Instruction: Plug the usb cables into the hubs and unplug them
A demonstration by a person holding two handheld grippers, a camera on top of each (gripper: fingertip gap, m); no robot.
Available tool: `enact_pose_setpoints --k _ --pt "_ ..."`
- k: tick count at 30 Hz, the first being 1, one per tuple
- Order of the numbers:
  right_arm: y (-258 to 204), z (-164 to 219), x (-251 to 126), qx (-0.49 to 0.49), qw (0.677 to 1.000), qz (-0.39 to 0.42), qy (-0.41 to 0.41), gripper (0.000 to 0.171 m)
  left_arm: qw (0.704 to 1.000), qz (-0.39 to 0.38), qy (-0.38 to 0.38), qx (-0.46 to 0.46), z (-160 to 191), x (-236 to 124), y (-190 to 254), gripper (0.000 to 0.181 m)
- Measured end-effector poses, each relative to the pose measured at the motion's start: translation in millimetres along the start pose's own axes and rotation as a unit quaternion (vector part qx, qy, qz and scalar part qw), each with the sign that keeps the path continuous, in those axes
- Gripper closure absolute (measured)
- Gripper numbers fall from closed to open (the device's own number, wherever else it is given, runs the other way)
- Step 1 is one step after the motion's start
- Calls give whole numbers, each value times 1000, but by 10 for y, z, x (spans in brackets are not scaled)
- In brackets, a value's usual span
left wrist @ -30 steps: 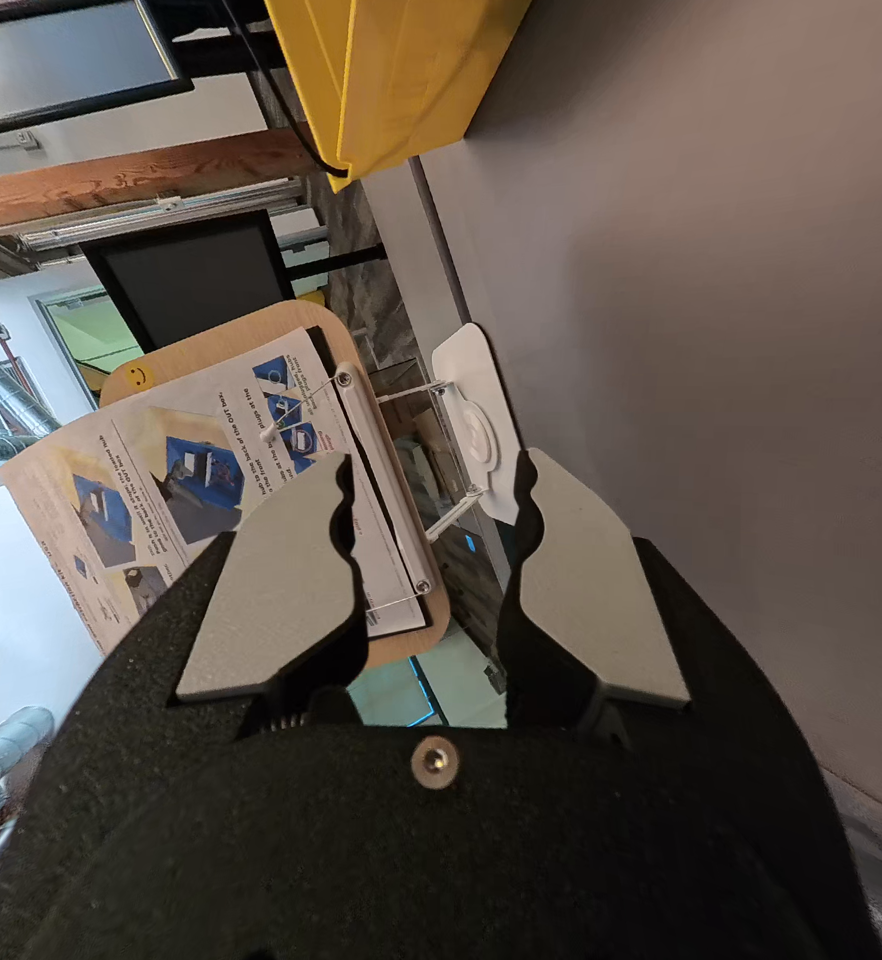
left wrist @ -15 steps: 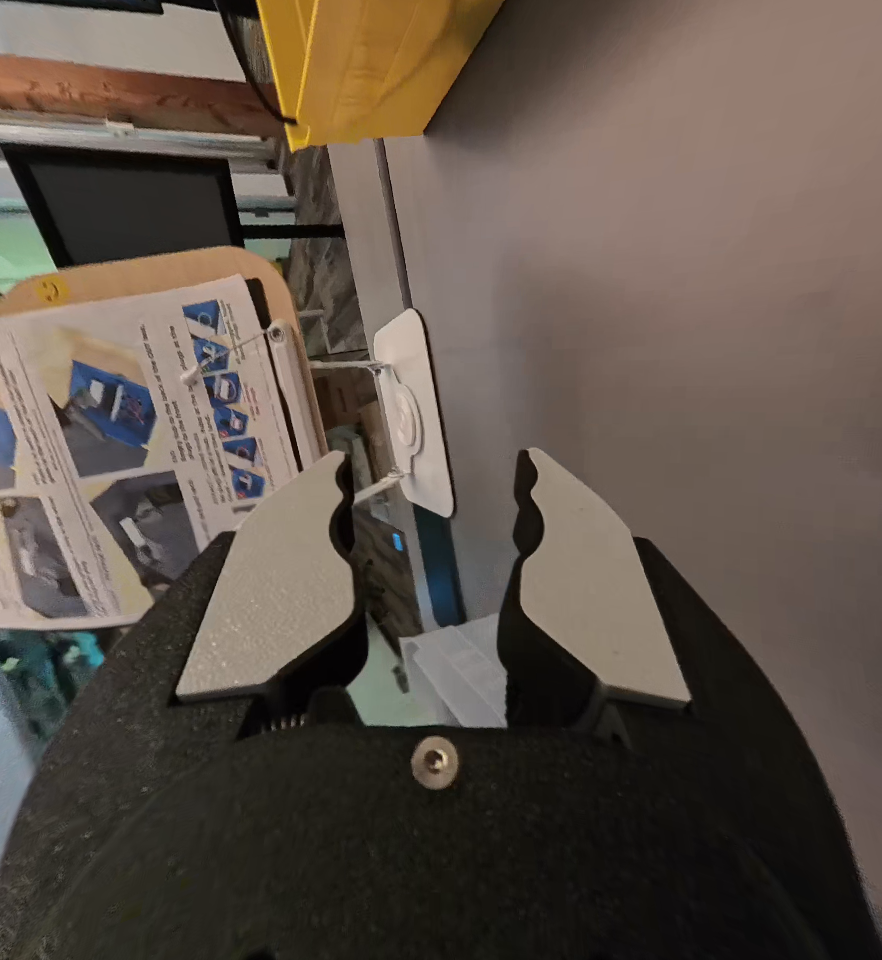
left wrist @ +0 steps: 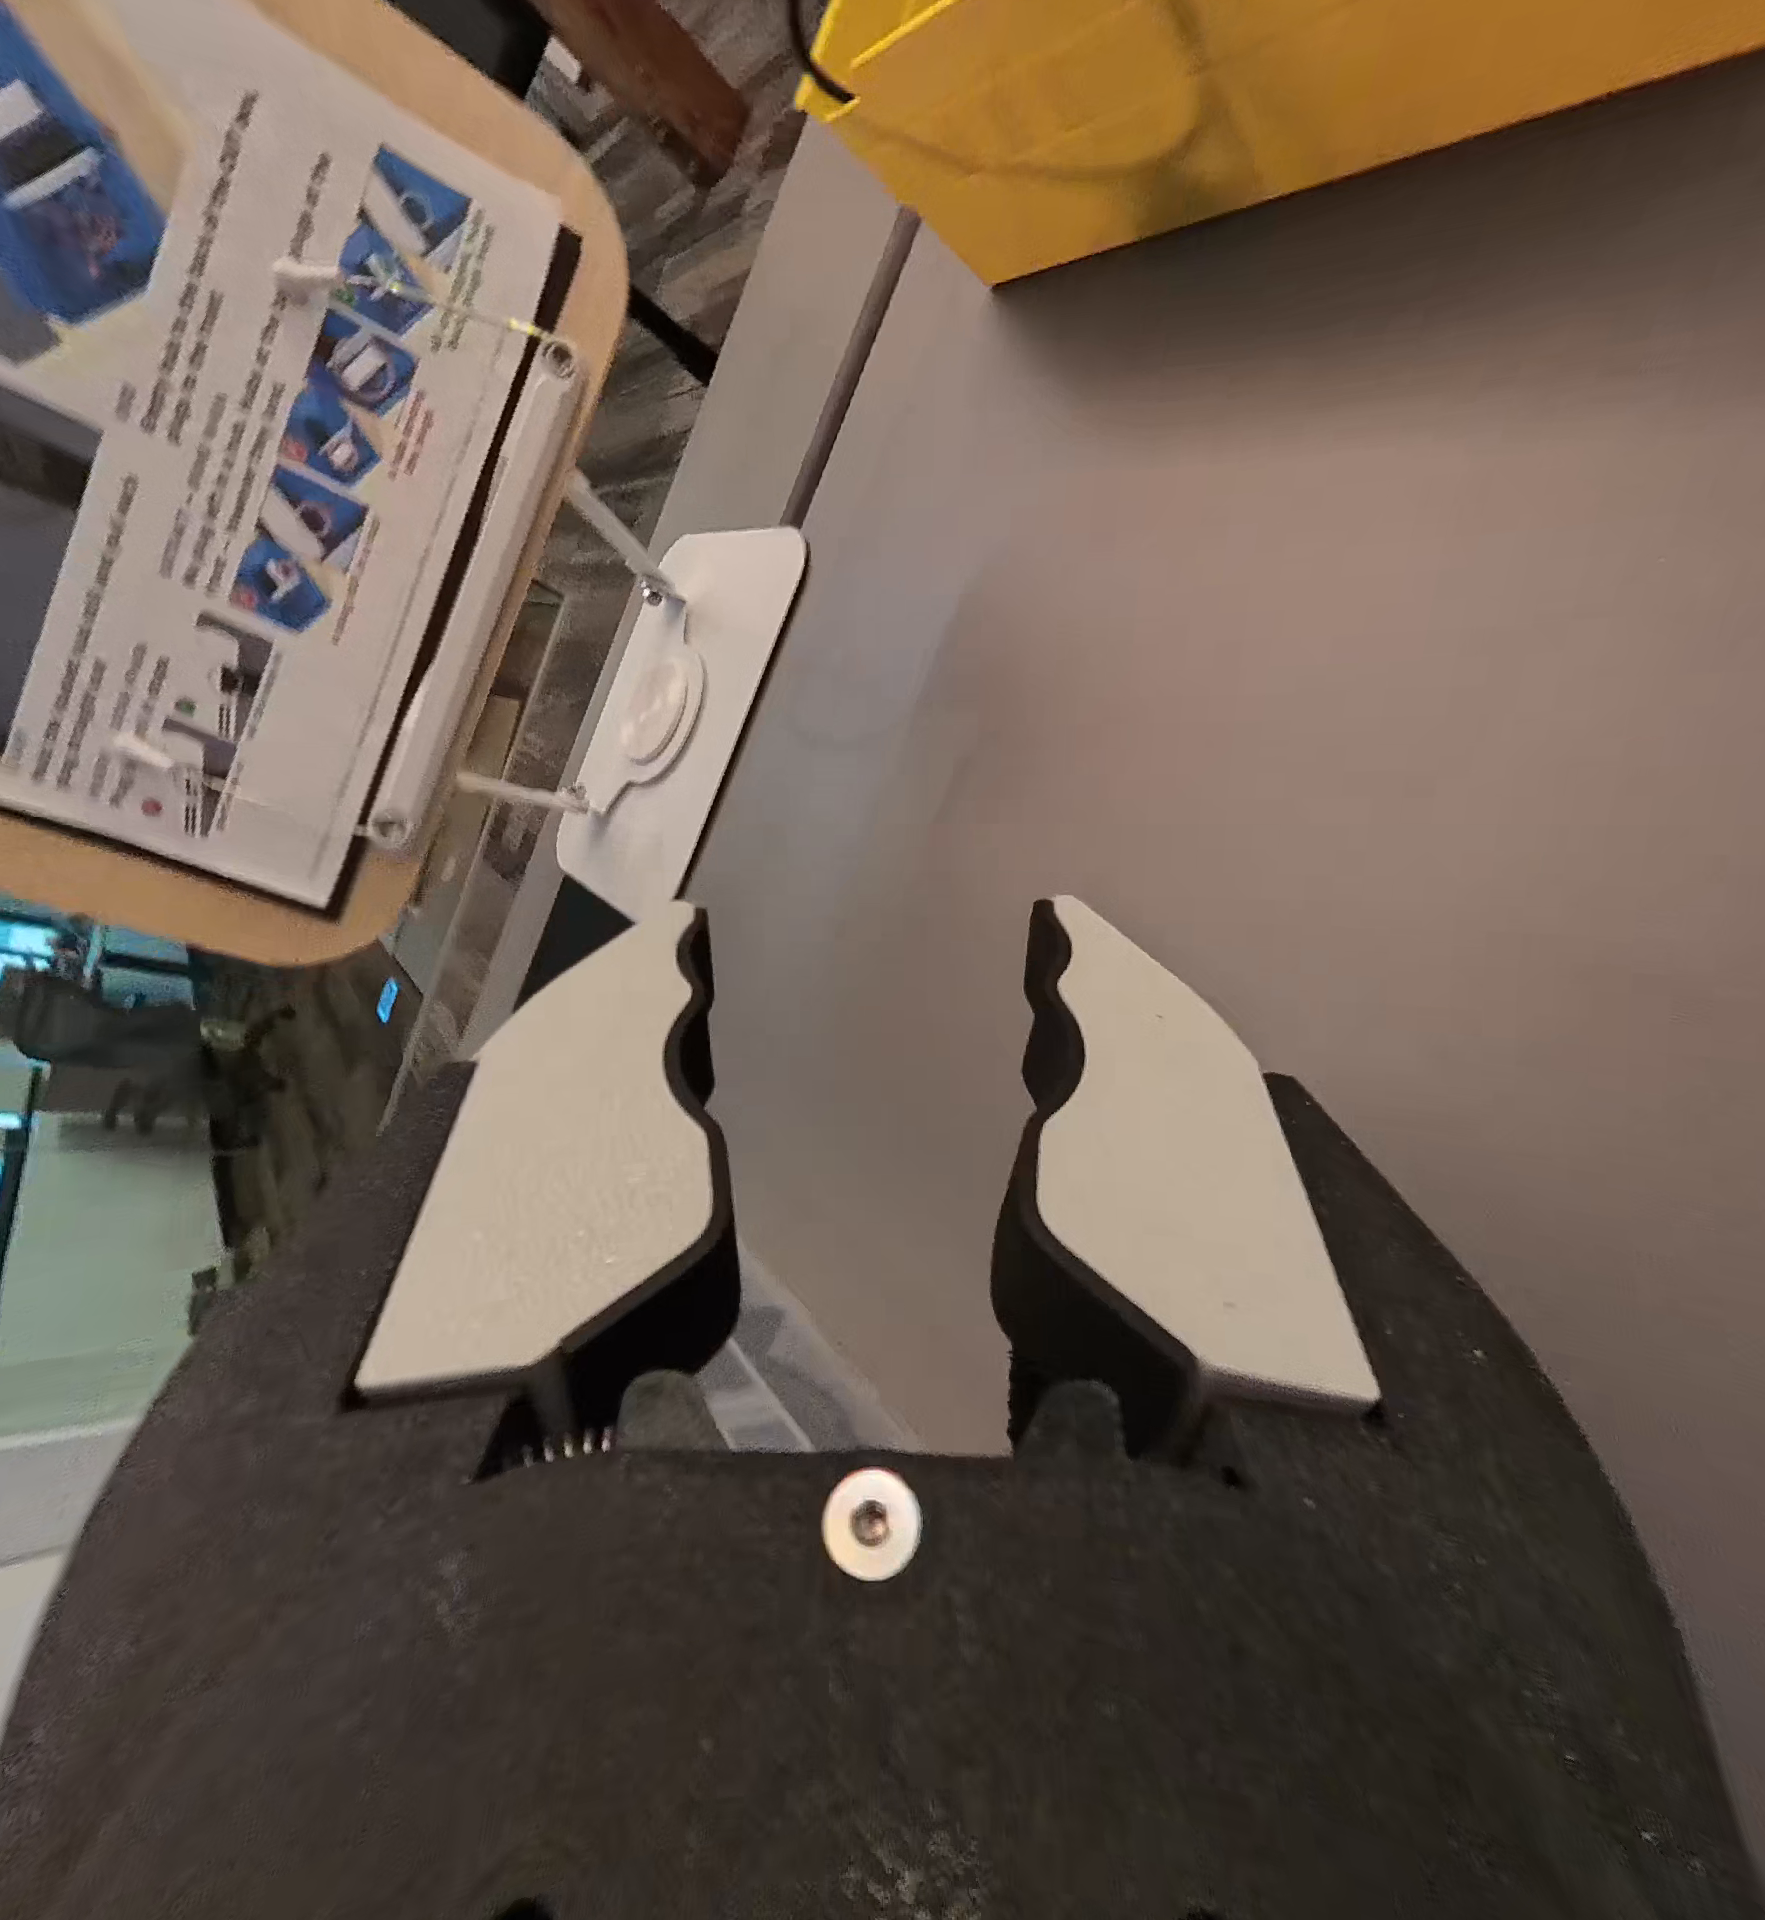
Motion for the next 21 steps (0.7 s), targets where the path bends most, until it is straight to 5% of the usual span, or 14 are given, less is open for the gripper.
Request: enact_pose_setpoints --k 4,8,16,21 --pt "24 162 137 14 995 47 -90 139 997 -19 -31 -70 264 -316 -212 126" --pt "3 102 11 57 997 11 -43 145 980 -70 -64 -178 680 -777 -684 125" --pt "-334 -284 -793 15 978 51 204 145 934 -66 -52 -348 1413 -1606 -1223 126" --pt "-952 -637 -1219 -147 886 13 440 138 937 -37 -106 -330 1708 -1576 -1053 130"
Point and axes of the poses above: each gripper's, where its closed fingertips meet, x out along the fingers, z out of its underside, y = z × x across the jaws, the point moved 7 cm from there along -x, back along the fingers, and after that the axes turned 1 degree about -x, right-handed, at the moved point
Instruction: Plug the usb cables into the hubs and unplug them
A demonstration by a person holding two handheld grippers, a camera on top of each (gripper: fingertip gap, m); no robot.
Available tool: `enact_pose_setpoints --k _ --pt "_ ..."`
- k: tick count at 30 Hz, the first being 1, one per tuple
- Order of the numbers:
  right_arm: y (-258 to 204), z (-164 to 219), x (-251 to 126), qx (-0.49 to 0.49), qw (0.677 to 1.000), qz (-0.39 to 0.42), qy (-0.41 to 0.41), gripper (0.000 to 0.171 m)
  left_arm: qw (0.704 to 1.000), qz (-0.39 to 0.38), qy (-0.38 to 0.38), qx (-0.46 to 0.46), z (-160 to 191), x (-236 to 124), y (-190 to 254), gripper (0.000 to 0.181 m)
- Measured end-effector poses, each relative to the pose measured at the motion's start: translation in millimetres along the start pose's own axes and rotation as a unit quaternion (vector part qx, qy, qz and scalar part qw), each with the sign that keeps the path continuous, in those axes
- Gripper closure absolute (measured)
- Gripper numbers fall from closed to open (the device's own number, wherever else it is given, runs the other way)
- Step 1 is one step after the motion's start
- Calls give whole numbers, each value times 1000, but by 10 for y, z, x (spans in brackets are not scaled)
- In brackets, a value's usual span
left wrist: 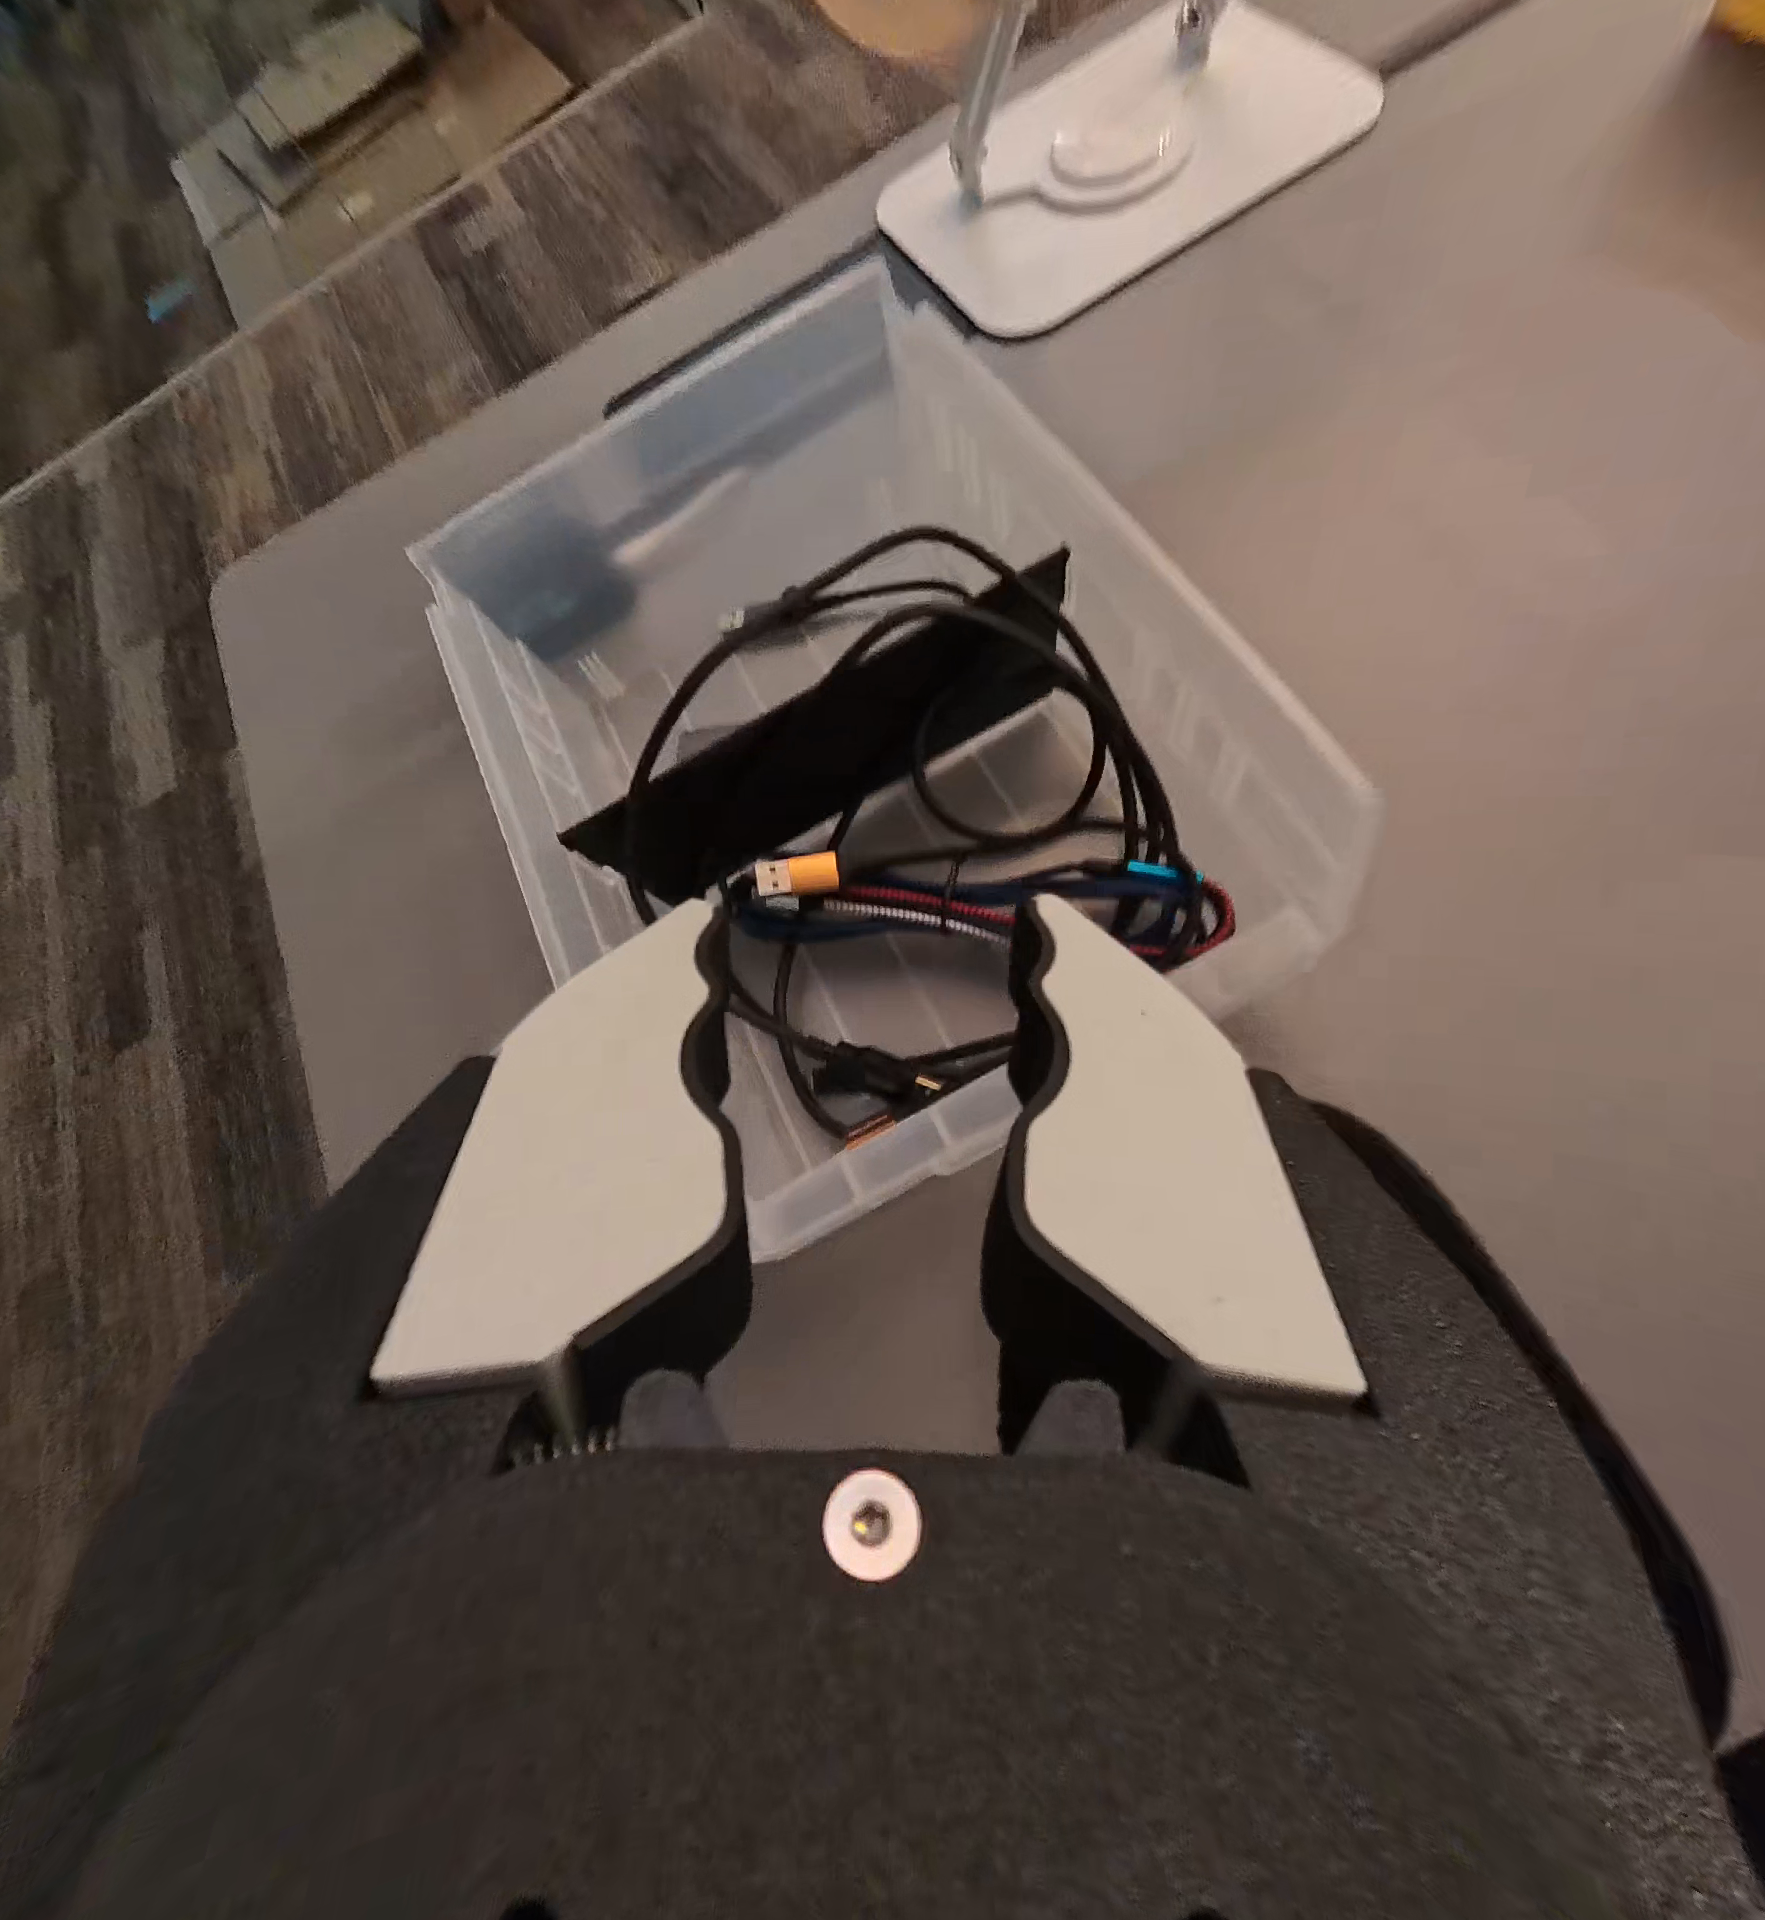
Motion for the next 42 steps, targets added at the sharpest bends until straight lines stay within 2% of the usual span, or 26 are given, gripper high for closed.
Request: enact_pose_setpoints --k 3,5,8,11,14,15,19,23,27,31,34,38,42 --pt "-388 -223 49 -74 984 -46 158 122 999 -6 -15 34 95 80 33 133" --pt "-676 -276 131 -104 967 -89 215 120 998 -7 -29 58 138 138 64 134" --pt "-1108 -280 291 -134 957 -153 207 119 996 -3 -46 76 179 215 78 136" --pt "-1533 -354 297 -174 942 -187 218 121 995 4 -62 84 198 252 36 137" --pt "-1848 -530 217 -214 917 -206 265 137 991 -12 -86 107 175 254 -90 137" --pt "-1910 -588 205 -224 913 -213 267 147 989 -17 -91 113 139 249 -139 137" --pt "-1987 -655 259 -229 915 -243 224 148 990 -15 -82 117 -140 255 -336 137" --pt "-1938 -391 277 -242 905 -259 234 153 988 -10 -69 139 -372 318 -470 138" --pt "-1818 -280 396 -269 912 -250 184 153 977 15 -71 201 -524 523 -549 141" --pt "-1751 -214 527 -251 917 -265 162 152 953 88 -92 275 -701 1013 -592 146" --pt "-1741 -148 623 -258 920 -260 136 152 920 135 -103 353 -782 1479 -522 149" --pt "-1763 -86 691 -284 917 -253 117 152 874 156 -107 447 -796 2007 -429 162" --pt "-1777 -19 792 -292 918 -252 94 152 831 181 -139 507 -691 2403 -439 160"
Point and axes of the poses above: each gripper's, where its closed fingertips meet, x out along the fingers, z out of its underside, y = z × x across the jaws, the point moved 7 cm from there along -x, back along the fingers, and after that the axes turned 1 degree about -x, right-handed, at the moved point
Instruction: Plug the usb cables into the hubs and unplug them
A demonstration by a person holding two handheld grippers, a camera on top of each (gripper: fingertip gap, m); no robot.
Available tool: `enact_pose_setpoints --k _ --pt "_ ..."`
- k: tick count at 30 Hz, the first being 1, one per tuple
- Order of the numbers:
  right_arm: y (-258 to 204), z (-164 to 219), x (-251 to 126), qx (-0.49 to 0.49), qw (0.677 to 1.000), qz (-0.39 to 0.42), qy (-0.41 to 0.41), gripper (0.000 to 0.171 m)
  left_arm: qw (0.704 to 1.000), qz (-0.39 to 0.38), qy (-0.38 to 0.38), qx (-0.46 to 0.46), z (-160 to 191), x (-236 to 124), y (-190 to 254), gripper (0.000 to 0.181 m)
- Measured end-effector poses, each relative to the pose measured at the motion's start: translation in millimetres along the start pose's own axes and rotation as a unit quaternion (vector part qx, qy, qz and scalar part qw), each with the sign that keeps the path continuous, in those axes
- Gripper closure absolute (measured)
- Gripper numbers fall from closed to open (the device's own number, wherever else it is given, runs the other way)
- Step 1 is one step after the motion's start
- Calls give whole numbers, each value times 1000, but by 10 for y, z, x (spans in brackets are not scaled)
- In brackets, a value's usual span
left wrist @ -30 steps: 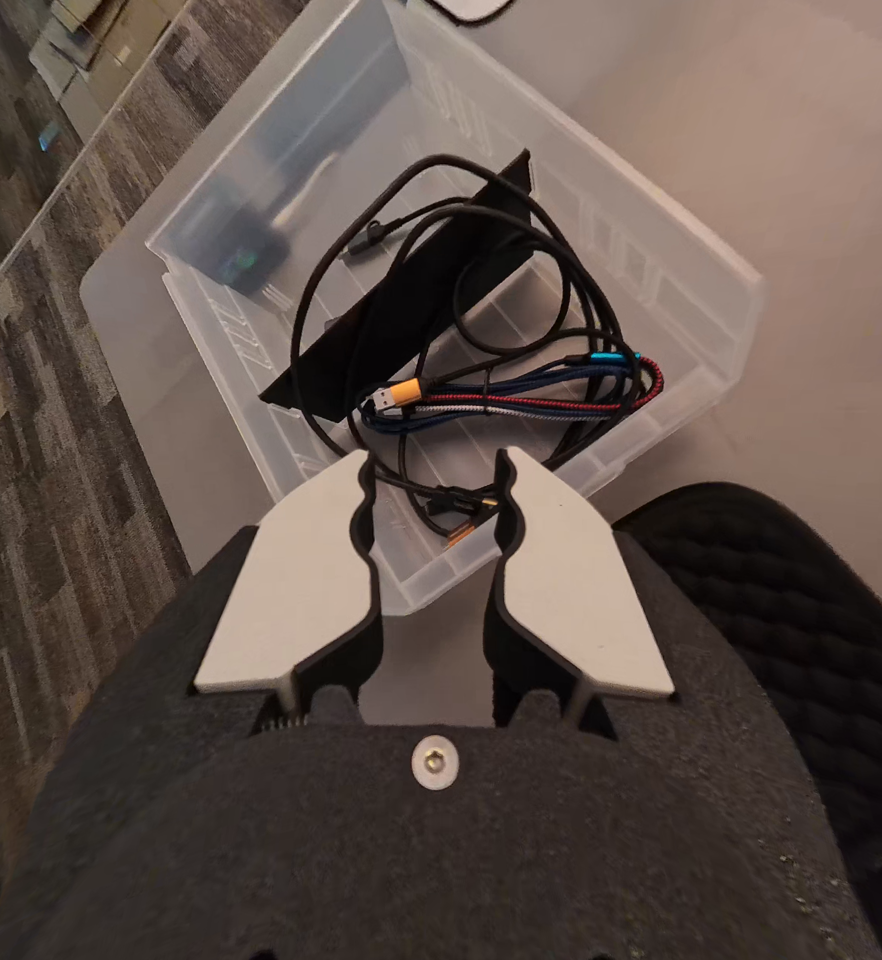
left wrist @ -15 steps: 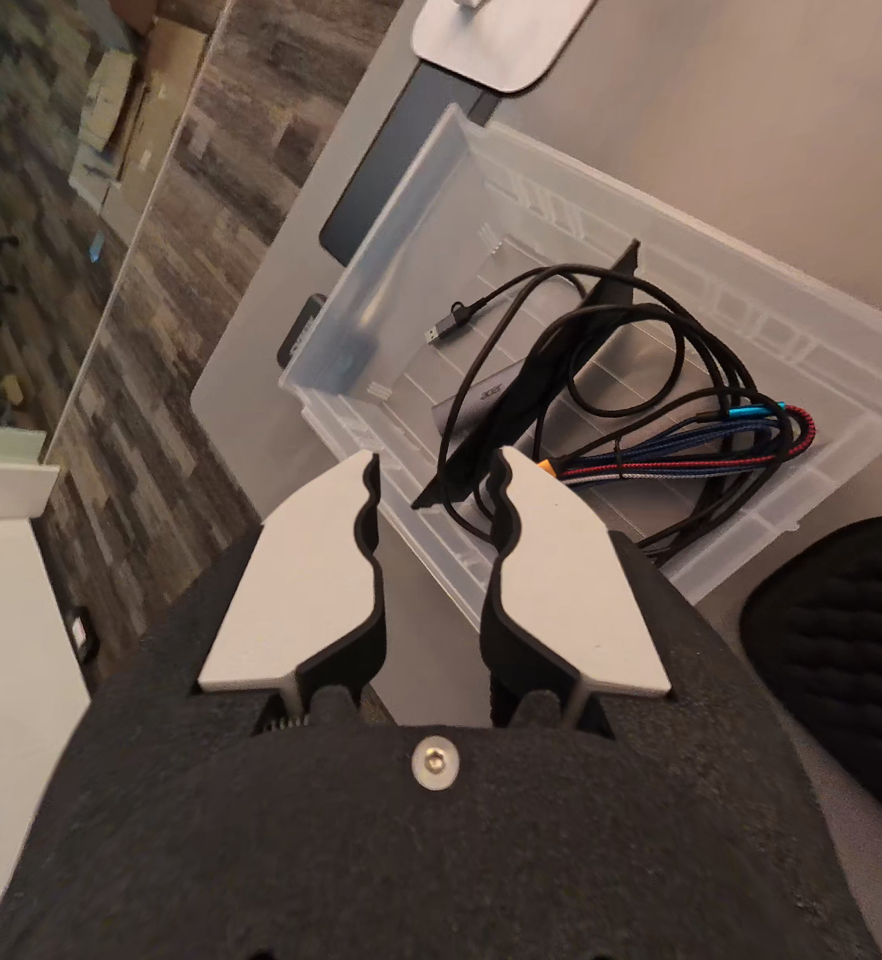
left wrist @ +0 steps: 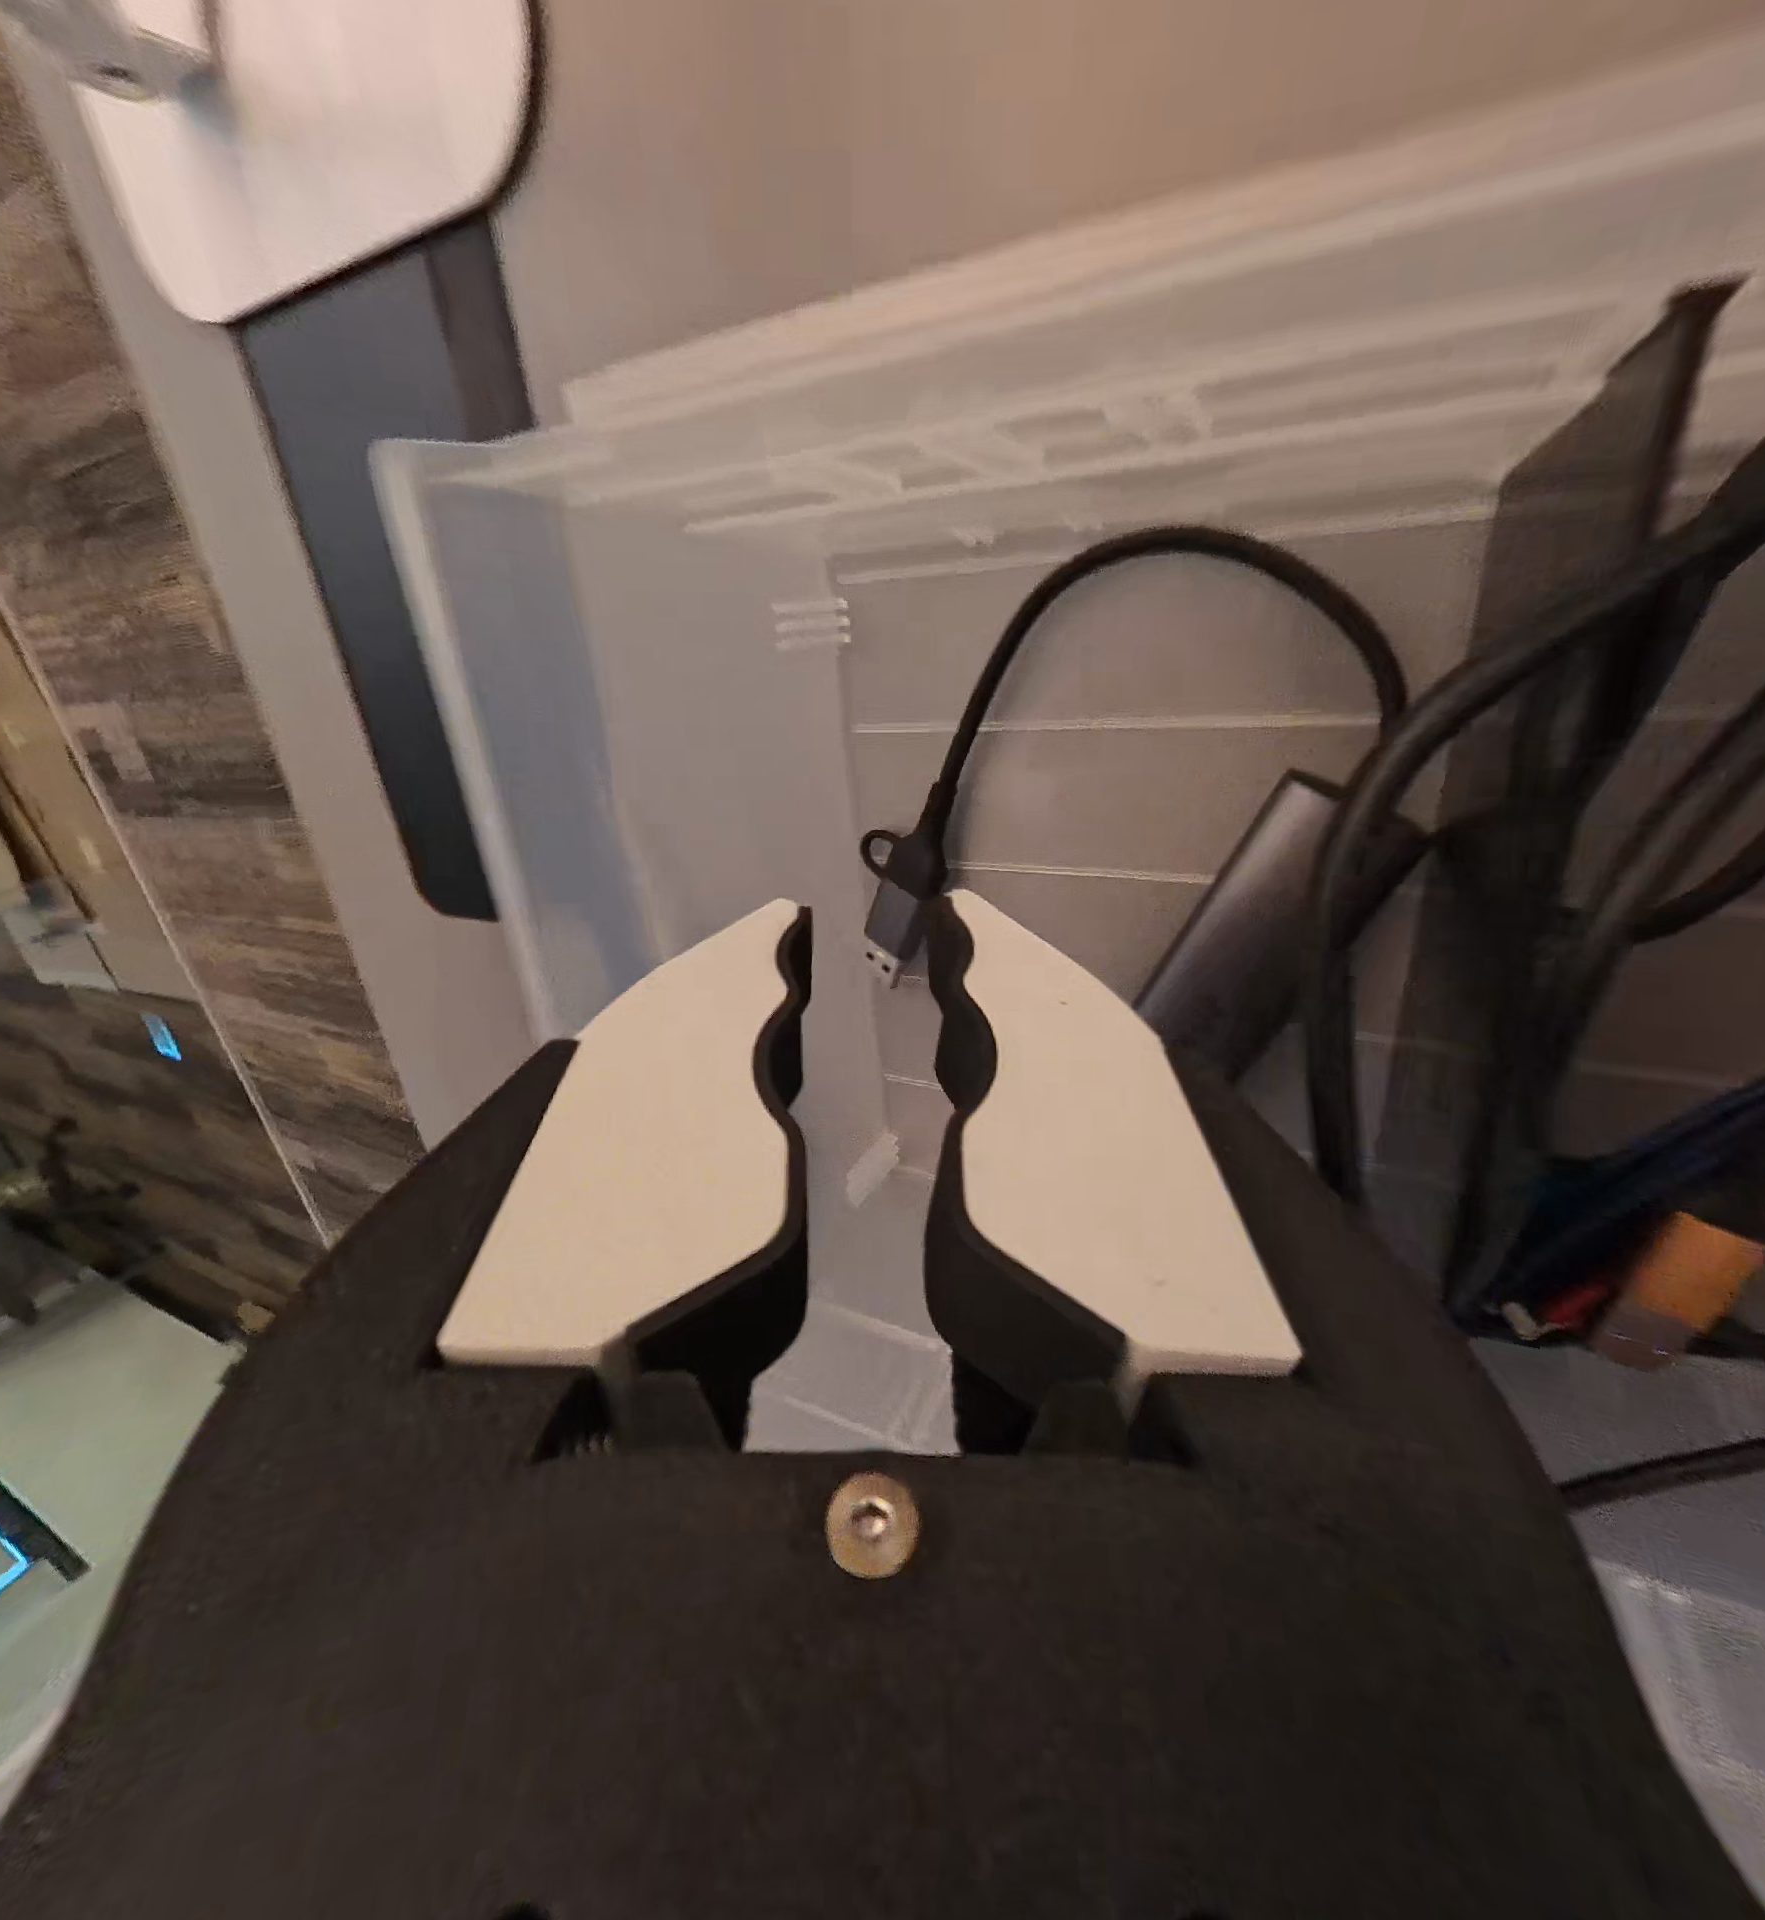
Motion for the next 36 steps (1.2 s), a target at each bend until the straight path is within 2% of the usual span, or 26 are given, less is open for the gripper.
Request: enact_pose_setpoints --k 4,12,16,20,25,30,36 --pt "2 111 109 -7 999 -6 -35 151 998 23 0 58 65 260 10 157" --pt "-46 354 313 -14 994 -29 -100 150 993 70 -4 94 126 533 25 150" --pt "-69 468 387 -13 990 -42 -132 148 990 91 -6 103 115 595 21 163" --pt "-87 511 405 -22 987 -48 -149 148 990 78 1 118 113 611 37 173" --pt "-90 484 381 -21 988 -55 -140 148 987 72 -85 116 155 581 67 174" --pt "-83 452 366 -18 990 -59 -126 148 995 9 -82 59 197 260 -4 174" --pt "-179 374 460 -12 992 -78 -95 148 988 -142 -58 21 81 -600 -216 175"
Point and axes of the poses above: each gripper's, where its closed fingertips meet, x out along the fingers, z out of its underside, y = z × x across the jaws, the point moved 7 cm from there along -x, back along the fingers, and after that the axes turned 1 degree about -x, right-handed, at the moved point
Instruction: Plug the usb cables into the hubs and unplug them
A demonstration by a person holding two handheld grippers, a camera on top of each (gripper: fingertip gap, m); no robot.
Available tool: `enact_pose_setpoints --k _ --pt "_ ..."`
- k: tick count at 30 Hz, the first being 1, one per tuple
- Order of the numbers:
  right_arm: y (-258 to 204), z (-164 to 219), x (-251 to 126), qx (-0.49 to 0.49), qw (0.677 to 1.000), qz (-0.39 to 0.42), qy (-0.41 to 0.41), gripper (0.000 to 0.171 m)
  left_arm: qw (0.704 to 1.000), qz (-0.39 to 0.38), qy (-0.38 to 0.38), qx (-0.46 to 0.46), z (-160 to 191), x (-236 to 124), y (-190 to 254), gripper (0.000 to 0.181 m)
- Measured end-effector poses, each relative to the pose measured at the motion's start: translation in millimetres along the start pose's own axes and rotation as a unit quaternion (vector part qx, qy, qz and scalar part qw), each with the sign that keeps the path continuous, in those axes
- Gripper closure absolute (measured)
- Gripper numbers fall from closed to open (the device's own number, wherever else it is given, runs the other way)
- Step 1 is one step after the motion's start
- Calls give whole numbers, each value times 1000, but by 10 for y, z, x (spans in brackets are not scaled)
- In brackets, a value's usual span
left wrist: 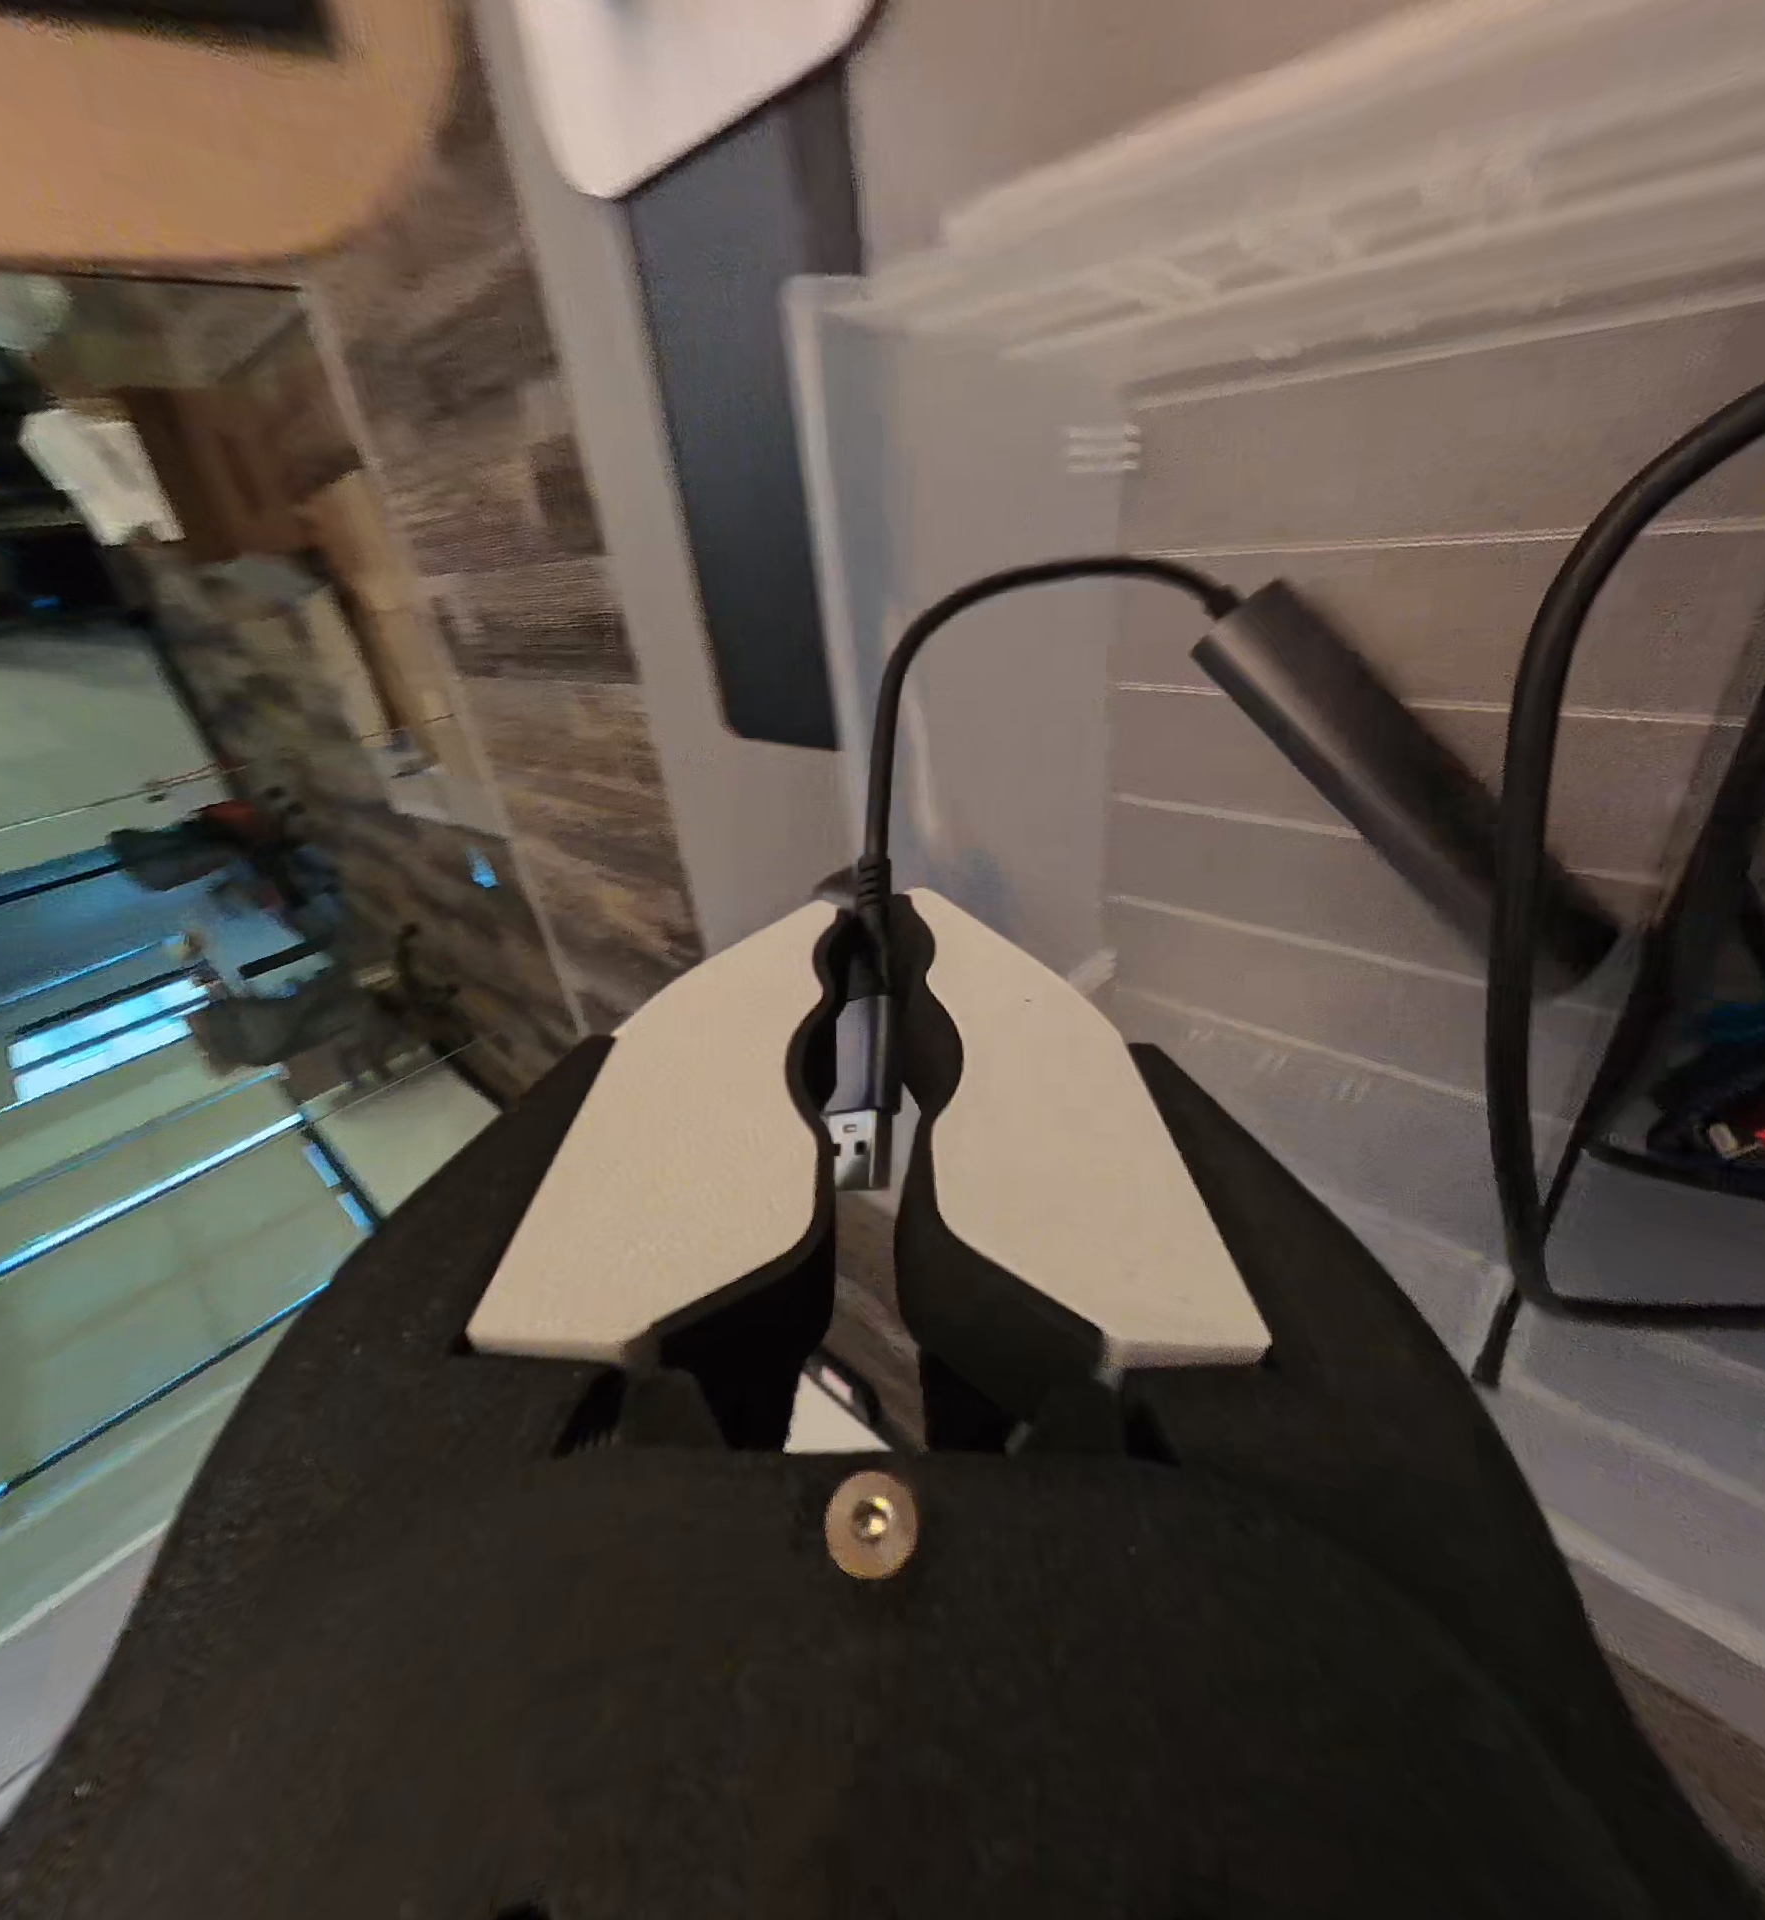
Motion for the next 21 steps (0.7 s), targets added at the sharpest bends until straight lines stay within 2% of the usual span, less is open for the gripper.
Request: enact_pose_setpoints --k 4,8,11,13,15,18,21 --pt "-168 -99 301 24 998 -45 40 149 999 -52 13 -7 -130 -497 -159 181" --pt "-509 -120 688 2 994 -112 10 147 999 -23 2 -36 -190 -640 -87 181" --pt "-711 -138 843 -32 991 -129 -20 146 993 -5 20 -115 -145 -556 -18 181" --pt "-787 -180 882 -37 989 -139 -20 145 979 31 29 -198 -88 -416 18 181" --pt "-810 -211 881 -38 989 -141 -16 145 966 41 26 -254 -9 -256 9 161" --pt "-771 -218 834 -33 990 -136 -13 145 941 88 11 -328 100 -31 -23 151" --pt "-699 -196 765 -24 991 -130 -8 145 941 117 5 -318 151 159 39 159"
Point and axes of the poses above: each gripper's, where its closed fingertips meet, x out along the fingers, z out of its underside, y = z × x across the jaws, the point moved 7 cm from there along -x, back along the fingers, and after that the axes turned 1 degree about -x, right-handed, at the moved point
